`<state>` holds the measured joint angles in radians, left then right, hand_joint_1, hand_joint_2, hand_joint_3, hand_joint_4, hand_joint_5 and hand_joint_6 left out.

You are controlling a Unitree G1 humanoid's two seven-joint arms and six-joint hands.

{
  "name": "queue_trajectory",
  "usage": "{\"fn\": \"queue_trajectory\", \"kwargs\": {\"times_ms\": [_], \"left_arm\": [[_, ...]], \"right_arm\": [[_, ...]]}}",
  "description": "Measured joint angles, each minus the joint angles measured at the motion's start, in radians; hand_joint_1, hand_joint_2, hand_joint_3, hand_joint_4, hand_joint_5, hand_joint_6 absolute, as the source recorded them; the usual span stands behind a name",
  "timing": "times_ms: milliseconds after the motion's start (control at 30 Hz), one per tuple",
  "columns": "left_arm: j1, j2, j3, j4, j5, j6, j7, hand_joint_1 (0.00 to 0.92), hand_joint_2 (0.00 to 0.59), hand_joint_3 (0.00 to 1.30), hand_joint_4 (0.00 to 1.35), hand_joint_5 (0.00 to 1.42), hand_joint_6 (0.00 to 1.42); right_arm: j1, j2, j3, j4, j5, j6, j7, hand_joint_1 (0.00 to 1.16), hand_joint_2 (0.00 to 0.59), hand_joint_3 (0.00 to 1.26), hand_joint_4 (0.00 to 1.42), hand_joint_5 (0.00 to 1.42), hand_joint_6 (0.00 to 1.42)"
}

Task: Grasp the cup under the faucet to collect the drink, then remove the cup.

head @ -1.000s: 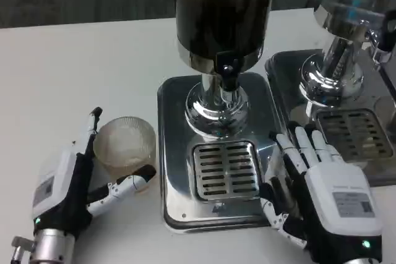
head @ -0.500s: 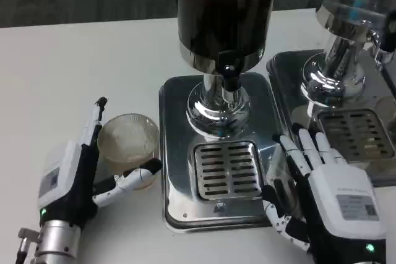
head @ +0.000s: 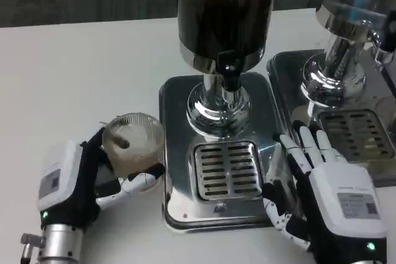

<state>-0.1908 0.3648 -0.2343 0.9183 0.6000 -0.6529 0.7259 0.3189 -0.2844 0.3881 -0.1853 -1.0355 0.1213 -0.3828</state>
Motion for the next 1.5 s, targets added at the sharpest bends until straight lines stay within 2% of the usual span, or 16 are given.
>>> {"fn": "queue_trajectory", "kwargs": {"times_ms": [267, 967, 1500], "left_arm": [[0.027, 0.0, -0.005, -0.009, 0.015, -0.001, 0.09, 0.562, 0.054, 0.5, 0.68, 0.92, 1.05], [0.027, -0.009, -0.005, -0.043, 0.024, -0.027, 0.184, 0.588, 0.052, 0.57, 0.74, 0.96, 1.11], [0.04, -0.02, -0.012, -0.136, 0.042, -0.062, 0.186, 0.612, 0.046, 0.57, 0.74, 0.93, 1.09]], "right_arm": [[0.0, 0.0, -0.002, 0.0, 0.002, 0.0, 0.003, 0.51, 0.455, 0.16, 0.01, 0.0, 0.17], [-0.003, 0.0, -0.007, 0.002, 0.006, 0.0, 0.005, 0.5, 0.453, 0.15, 0.01, 0.01, 0.19], [-0.005, 0.002, -0.008, 0.002, 0.006, 0.0, 0.005, 0.5, 0.453, 0.14, 0.01, 0.01, 0.2]]}}
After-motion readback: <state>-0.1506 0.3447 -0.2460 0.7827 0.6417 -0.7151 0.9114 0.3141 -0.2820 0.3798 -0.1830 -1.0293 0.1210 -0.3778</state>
